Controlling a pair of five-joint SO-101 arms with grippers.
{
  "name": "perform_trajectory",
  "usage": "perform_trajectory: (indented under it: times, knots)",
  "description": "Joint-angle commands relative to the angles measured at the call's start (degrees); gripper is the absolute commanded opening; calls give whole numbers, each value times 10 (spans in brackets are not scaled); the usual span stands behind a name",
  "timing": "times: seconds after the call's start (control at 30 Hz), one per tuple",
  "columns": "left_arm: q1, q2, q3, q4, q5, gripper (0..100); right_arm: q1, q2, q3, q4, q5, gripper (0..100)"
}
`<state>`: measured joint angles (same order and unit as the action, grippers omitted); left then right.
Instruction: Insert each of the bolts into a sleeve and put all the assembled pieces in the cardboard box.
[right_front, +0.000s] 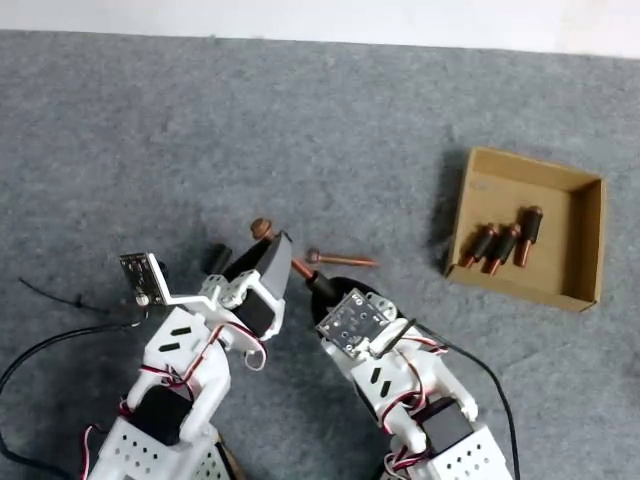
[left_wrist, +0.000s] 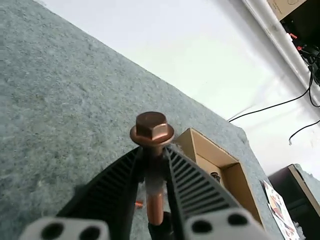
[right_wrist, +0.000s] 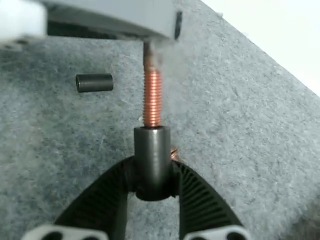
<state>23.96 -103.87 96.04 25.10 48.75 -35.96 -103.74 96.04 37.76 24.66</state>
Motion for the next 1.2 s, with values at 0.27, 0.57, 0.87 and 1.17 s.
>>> perform_trajectory:
  times: [0.27, 0.57, 0.87, 1.17]
  knots:
    - [28, -7, -11, 15, 0, 7, 6, -9, 56, -2, 7, 5]
    - [27, -7, -34, 18, 0, 7, 6, -9, 56, -2, 7, 5]
    - [31, -7, -32, 44, 0, 7, 14, -11, 56, -2, 7, 5]
    - [79, -7, -34, 118, -3, 7, 15, -11, 56, -2, 7, 5]
